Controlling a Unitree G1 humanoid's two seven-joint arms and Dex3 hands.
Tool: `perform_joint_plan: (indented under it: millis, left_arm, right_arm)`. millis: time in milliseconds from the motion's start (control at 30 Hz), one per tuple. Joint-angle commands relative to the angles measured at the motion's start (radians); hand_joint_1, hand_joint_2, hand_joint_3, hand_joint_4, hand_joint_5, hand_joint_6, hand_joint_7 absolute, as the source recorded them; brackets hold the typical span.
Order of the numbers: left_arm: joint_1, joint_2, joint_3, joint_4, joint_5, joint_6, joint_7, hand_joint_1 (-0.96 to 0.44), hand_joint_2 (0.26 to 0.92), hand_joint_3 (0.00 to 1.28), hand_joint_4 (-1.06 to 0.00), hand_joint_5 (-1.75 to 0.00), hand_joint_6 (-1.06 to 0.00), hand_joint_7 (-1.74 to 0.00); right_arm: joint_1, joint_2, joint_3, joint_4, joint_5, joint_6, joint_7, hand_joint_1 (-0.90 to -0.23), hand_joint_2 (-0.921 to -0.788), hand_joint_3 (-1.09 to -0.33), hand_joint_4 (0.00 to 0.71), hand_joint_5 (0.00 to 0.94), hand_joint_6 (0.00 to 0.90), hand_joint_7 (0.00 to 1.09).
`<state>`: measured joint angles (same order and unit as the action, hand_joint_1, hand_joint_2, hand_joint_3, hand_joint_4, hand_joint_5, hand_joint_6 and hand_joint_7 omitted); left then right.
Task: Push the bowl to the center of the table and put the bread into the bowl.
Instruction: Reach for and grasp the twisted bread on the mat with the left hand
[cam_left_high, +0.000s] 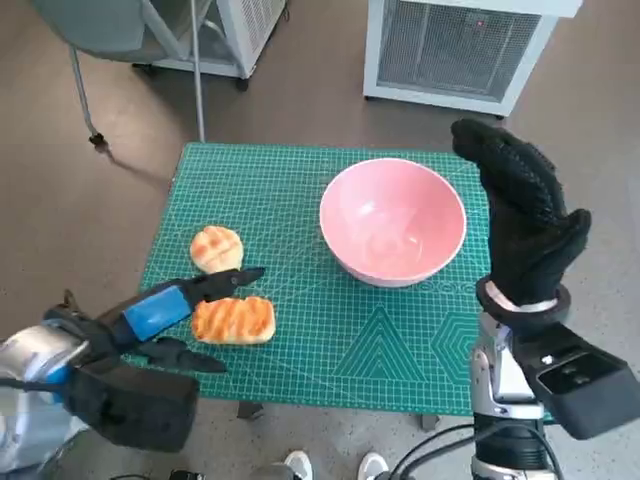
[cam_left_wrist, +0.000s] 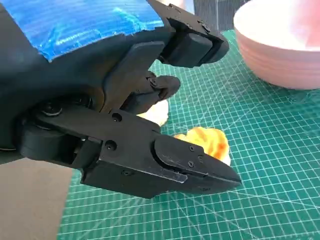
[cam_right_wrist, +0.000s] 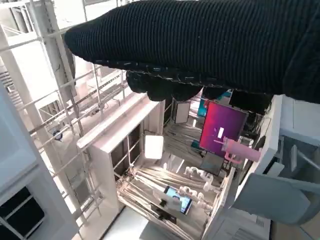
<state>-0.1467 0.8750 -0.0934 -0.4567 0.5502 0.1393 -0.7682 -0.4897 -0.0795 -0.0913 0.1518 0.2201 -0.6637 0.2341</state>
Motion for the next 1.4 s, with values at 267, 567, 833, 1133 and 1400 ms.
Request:
perform_joint_plan:
  millis: [267,567,833,1133,1400]
  left_arm:
    - [-0.058,-0.062,-0.099,0.121,0.067,0.024,0.005,-0.05,0.737,0.00,-0.25,-0.01,-0.32,-0.02]
    - [-0.069,-0.092,-0.159,0.197,0.130,0.021,0.025,-0.07,0.739,0.00,-0.27,-0.01,-0.34,-0.02]
    - [-0.072,-0.103,-0.207,0.268,0.201,-0.013,0.077,-0.08,0.774,0.02,-0.36,-0.04,-0.43,-0.06]
    - [-0.072,-0.084,-0.247,0.343,0.288,-0.113,0.187,0.07,0.887,0.28,-0.42,-1.34,-0.44,-0.93]
    - [-0.095,-0.064,-0.248,0.389,0.326,-0.227,0.274,0.01,0.915,0.21,-0.59,-1.26,-0.41,-1.37]
  right_arm:
    - [0.028,-0.002,-0.009,-0.010,-0.012,0.015,-0.006,-0.423,-0.921,-0.584,0.367,0.012,-0.001,0.81]
    - [0.036,0.001,-0.009,-0.022,-0.017,0.021,-0.009,-0.428,-0.921,-0.583,0.367,0.012,-0.001,0.81]
    - [0.039,0.003,-0.012,-0.025,-0.017,0.026,-0.014,-0.437,-0.921,-0.585,0.367,0.012,-0.001,0.81]
    - [0.045,0.012,-0.007,-0.038,-0.021,0.030,-0.019,-0.430,-0.921,-0.588,0.366,0.013,-0.001,0.81]
    - [0.047,0.016,-0.003,-0.041,-0.023,0.029,-0.019,-0.429,-0.921,-0.591,0.366,0.013,-0.001,0.81]
